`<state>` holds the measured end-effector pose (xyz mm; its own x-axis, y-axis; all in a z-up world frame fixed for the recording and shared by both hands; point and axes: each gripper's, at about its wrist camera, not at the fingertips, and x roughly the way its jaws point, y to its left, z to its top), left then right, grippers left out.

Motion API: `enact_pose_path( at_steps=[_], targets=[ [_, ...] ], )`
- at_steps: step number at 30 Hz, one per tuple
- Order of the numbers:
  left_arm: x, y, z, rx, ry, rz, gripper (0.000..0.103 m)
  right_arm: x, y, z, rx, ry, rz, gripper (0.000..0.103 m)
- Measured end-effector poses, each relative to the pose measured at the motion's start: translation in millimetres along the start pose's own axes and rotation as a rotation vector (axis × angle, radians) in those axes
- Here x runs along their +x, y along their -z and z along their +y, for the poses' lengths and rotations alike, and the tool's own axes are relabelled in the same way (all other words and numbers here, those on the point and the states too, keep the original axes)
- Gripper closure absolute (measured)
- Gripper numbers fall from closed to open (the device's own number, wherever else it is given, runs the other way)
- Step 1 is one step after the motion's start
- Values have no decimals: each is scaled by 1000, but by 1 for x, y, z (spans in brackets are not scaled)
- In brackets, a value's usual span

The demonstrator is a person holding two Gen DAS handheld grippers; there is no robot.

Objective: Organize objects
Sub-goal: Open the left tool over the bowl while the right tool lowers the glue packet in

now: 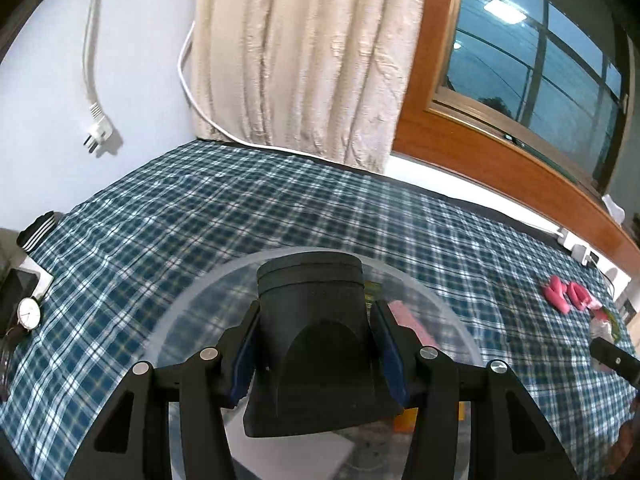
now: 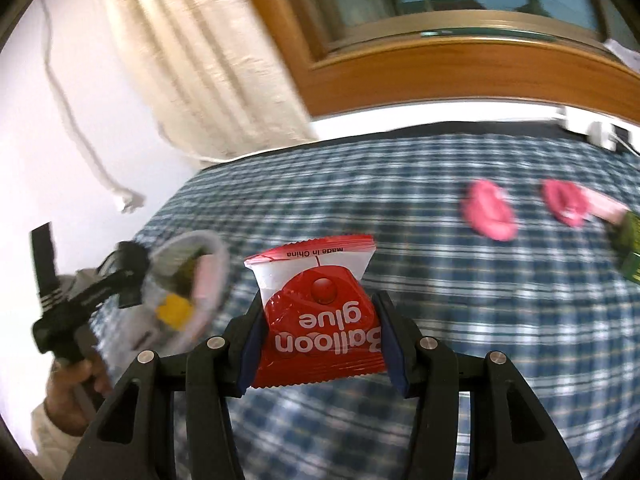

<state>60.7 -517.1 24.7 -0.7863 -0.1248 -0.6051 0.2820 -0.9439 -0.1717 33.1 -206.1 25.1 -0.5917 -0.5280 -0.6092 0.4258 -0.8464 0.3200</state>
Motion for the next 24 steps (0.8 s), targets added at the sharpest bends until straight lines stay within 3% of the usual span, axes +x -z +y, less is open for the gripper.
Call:
enact_pose_path(
  at_steps=[11, 13, 15, 19, 24],
  targets=[
    [4, -1, 17, -4, -12, -3, 47, 40, -5, 93, -115, -139, 41, 51],
    [3, -1, 19, -12, -18, -13, 43, 47, -4, 103, -126, -155, 53, 51],
    [1, -2, 21, -23, -18, -27, 28, 53, -4, 110, -133, -168, 63, 51],
    [-6, -2, 24, -24, -52, -68, 26, 62, -2, 122, -157, -202, 80, 51],
    [-14, -3, 30, -43, -88, -118, 14, 73, 3, 136, -177, -232, 103, 50]
  ],
)
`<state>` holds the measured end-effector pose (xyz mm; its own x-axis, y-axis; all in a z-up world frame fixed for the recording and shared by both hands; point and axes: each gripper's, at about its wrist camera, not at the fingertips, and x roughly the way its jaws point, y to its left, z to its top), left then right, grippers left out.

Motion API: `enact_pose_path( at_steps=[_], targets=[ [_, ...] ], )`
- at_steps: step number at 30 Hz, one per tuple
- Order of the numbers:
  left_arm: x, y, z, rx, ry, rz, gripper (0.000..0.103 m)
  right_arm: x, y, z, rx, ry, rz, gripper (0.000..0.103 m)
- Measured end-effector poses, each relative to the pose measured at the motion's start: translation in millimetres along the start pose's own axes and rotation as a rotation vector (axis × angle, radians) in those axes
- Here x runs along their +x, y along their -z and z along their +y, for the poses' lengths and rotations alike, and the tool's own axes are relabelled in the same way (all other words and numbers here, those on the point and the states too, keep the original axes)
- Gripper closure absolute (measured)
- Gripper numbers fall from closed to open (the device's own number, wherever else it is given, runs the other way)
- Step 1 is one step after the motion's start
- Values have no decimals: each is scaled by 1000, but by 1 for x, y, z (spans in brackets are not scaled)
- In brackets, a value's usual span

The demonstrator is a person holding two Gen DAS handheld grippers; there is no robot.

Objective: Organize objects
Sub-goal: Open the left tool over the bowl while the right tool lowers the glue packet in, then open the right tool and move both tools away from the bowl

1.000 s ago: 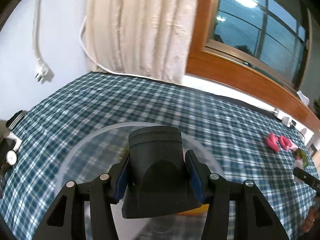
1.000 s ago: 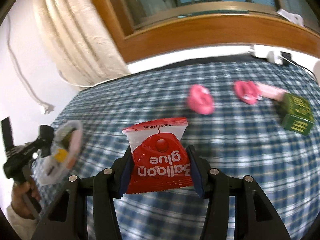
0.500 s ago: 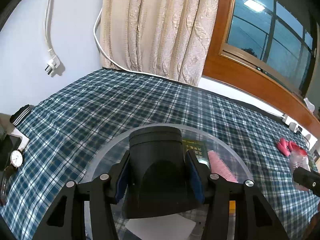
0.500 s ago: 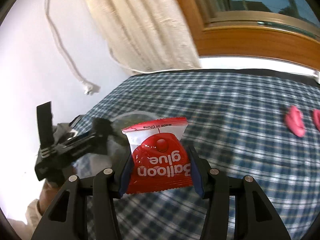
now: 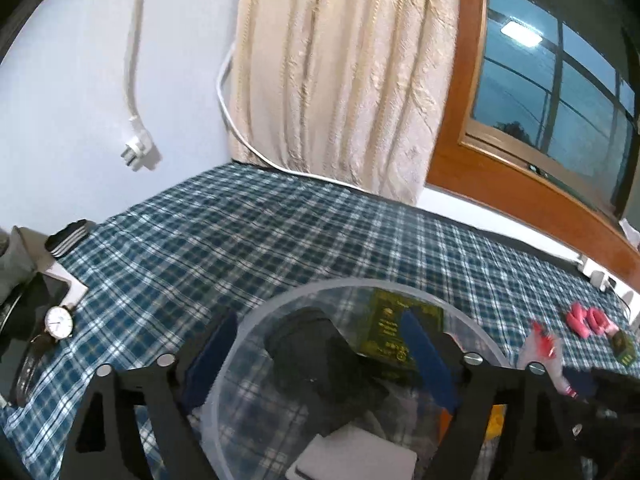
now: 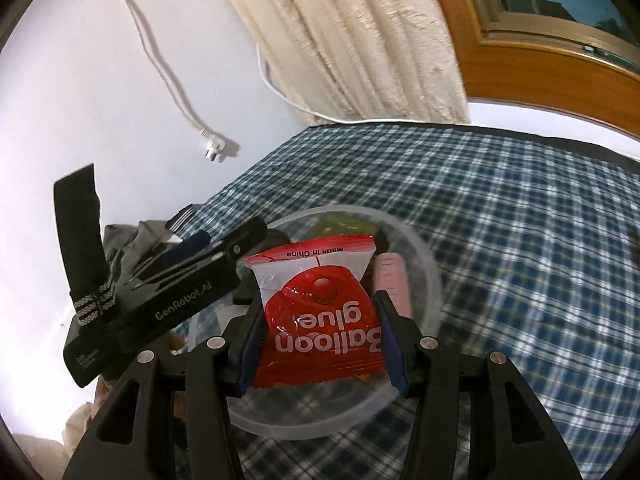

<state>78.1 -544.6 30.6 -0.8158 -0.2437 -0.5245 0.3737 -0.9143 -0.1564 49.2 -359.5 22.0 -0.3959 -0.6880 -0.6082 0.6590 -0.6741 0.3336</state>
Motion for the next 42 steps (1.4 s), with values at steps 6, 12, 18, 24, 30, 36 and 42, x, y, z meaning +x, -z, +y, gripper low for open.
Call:
enact_pose_path(
  at_steps=[6, 12, 18, 24, 30, 36, 42],
  targets=[
    [-4, -2, 16, -71, -12, -22, 8, 17, 2, 9, -26, -14, 31, 50],
    [-6, -3, 22, -103, -27, -33, 8, 23, 6, 17, -53, -39, 47, 41],
    [-3, -1, 19, -92, -32, -19, 7, 13, 8, 17, -60, -32, 9, 34],
    [-2, 0, 18, -85, -43, -13, 7, 8, 13, 7, -48, 3, -8, 34],
    [-3, 0, 13, -59, -68, -26, 0, -1, 18, -3, -28, 35, -26, 30],
    [-4, 2, 4, 0, -105, -41, 0, -10, 22, -11, -16, 63, -42, 26],
    [-2, 4, -4, 48, -138, -45, 0, -18, 27, -29, 14, 102, -47, 25]
  ],
)
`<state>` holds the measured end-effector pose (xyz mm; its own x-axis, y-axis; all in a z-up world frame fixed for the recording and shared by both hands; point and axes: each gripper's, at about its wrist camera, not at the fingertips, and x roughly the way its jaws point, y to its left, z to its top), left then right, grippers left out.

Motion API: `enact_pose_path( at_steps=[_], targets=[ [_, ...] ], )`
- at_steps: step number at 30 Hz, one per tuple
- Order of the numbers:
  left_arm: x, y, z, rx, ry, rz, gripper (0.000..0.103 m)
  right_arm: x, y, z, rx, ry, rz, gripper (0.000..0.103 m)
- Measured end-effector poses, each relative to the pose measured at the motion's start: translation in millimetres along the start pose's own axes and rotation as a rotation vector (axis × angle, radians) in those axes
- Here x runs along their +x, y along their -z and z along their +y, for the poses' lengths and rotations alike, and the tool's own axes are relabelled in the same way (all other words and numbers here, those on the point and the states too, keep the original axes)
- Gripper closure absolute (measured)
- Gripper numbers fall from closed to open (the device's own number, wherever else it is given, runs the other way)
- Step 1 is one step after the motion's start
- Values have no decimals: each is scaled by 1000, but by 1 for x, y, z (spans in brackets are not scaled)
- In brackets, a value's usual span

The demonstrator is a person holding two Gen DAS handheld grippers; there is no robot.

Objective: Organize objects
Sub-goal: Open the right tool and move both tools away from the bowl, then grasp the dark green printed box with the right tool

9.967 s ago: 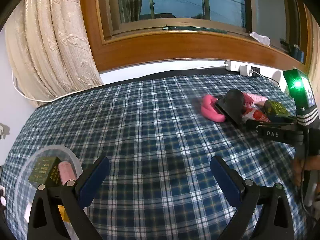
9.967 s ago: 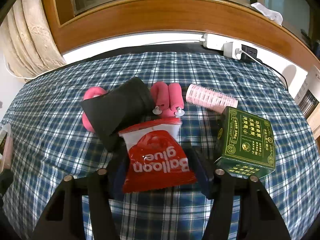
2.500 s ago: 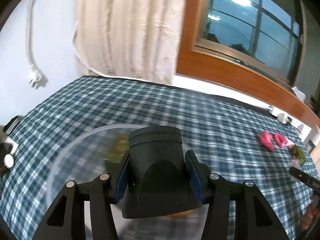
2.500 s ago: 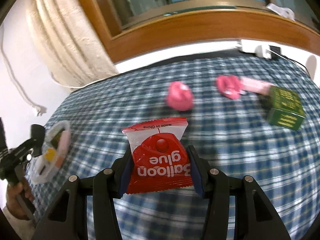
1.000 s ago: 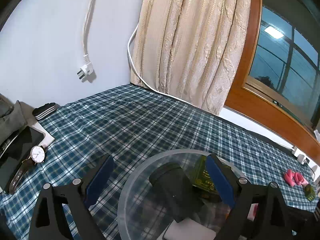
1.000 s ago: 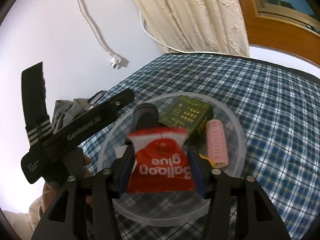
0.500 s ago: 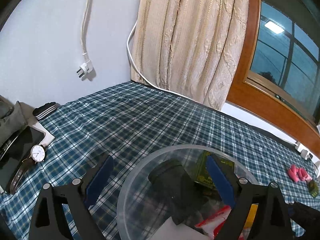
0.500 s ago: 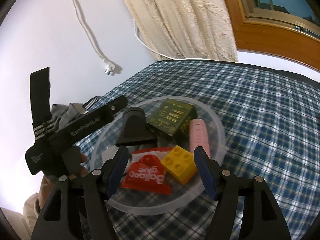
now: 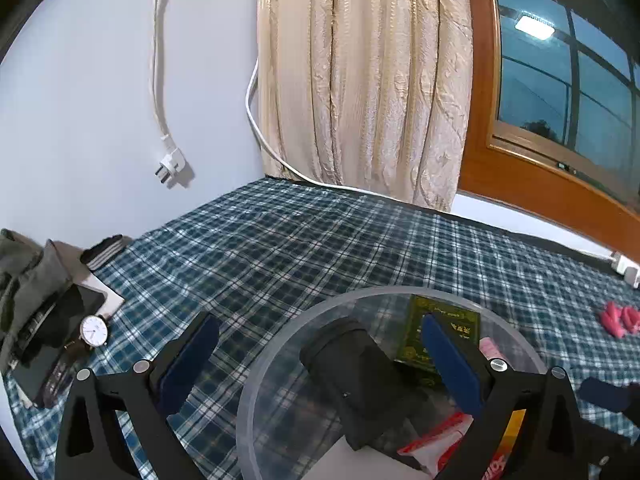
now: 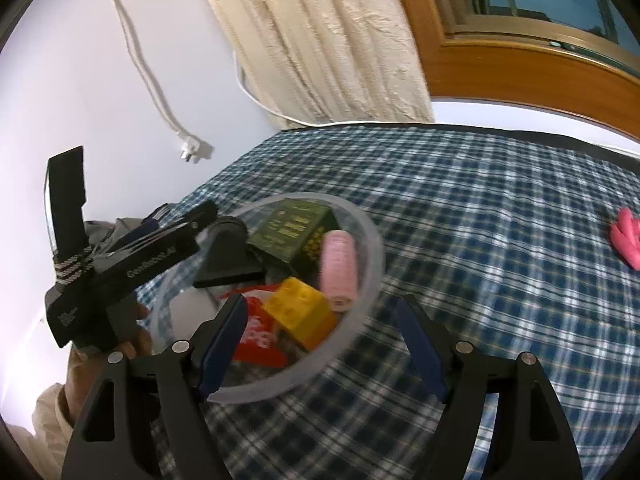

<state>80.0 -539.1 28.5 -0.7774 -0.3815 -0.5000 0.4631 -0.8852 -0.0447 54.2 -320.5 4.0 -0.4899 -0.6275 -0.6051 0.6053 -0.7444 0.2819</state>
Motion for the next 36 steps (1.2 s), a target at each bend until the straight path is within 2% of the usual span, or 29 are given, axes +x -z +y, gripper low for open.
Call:
enact_pose_path(
  at_steps=[11, 20, 26, 36],
  targets=[
    [1, 1, -10, 55, -52, -4, 0, -15, 11, -42, 53, 91, 7, 21],
    [-12, 1, -29, 90, -35, -5, 0, -35, 16, -87, 131, 163, 8, 18],
    [-20, 1, -62, 159, 17, 0, 0, -51, 20, -115, 183, 213, 5, 18],
    [-32, 3, -125, 242, 183, 52, 0, -92, 29, -170, 225, 339, -22, 18]
  ],
)
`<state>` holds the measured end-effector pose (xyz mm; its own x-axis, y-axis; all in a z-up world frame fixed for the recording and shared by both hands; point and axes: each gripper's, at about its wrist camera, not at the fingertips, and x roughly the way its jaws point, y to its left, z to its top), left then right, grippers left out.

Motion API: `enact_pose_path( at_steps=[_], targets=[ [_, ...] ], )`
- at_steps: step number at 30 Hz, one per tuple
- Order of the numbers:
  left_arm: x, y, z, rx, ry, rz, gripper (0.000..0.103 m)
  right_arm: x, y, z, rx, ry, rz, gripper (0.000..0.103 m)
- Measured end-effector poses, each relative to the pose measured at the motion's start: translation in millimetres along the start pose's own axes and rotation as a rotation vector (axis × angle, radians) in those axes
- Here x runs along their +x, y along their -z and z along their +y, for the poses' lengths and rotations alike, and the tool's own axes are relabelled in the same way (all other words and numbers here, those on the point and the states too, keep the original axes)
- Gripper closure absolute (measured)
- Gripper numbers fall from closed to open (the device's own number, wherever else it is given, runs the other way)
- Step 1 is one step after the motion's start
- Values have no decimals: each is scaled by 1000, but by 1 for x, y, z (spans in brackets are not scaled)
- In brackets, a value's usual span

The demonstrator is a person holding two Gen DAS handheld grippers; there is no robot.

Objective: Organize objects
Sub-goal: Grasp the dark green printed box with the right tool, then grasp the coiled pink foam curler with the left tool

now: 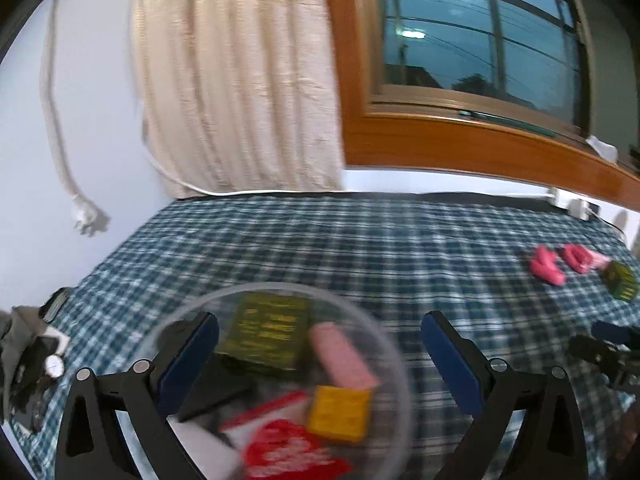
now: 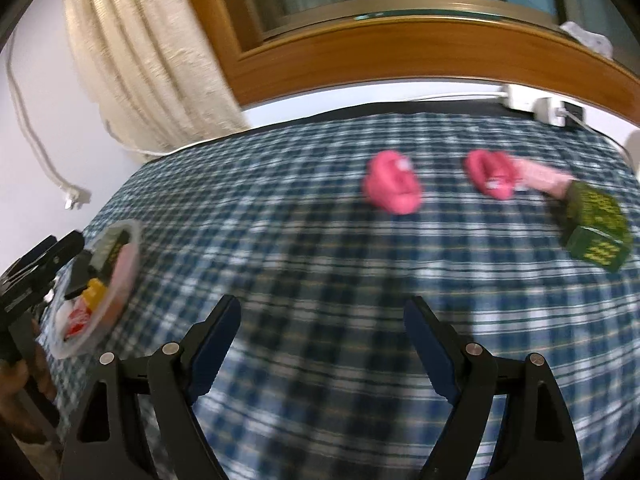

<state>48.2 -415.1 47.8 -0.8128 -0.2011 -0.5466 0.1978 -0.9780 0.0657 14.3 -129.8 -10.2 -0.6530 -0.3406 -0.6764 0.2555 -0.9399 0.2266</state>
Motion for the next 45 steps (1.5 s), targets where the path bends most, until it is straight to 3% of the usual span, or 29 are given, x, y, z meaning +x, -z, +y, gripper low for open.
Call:
enact_pose_path(
  at_steps=[10, 18, 25, 35, 37, 39, 45],
  targets=[
    [13, -9, -70, 81, 155, 68, 0, -30, -11, -86, 130, 172, -70, 17],
    [25, -13, -114, 128, 247, 131, 0, -49, -22, -142, 253, 288, -133, 7],
    [34, -20, -131, 120, 308, 168, 0, -32, -40, -169, 251, 319, -80, 6],
    [44, -31, -154, 151, 323, 178, 0, 0, -61, -190, 255, 348, -28, 6],
    [50, -34, -160, 159, 331, 187, 0, 4, -60, -190, 243, 352, -9, 9],
    [57, -37, -167, 165, 340, 201, 0, 7, -59, -191, 236, 346, 15, 26],
    [79, -43, -193, 163, 388, 250, 0, 5, -57, -191, 234, 333, 18, 28]
  ],
)
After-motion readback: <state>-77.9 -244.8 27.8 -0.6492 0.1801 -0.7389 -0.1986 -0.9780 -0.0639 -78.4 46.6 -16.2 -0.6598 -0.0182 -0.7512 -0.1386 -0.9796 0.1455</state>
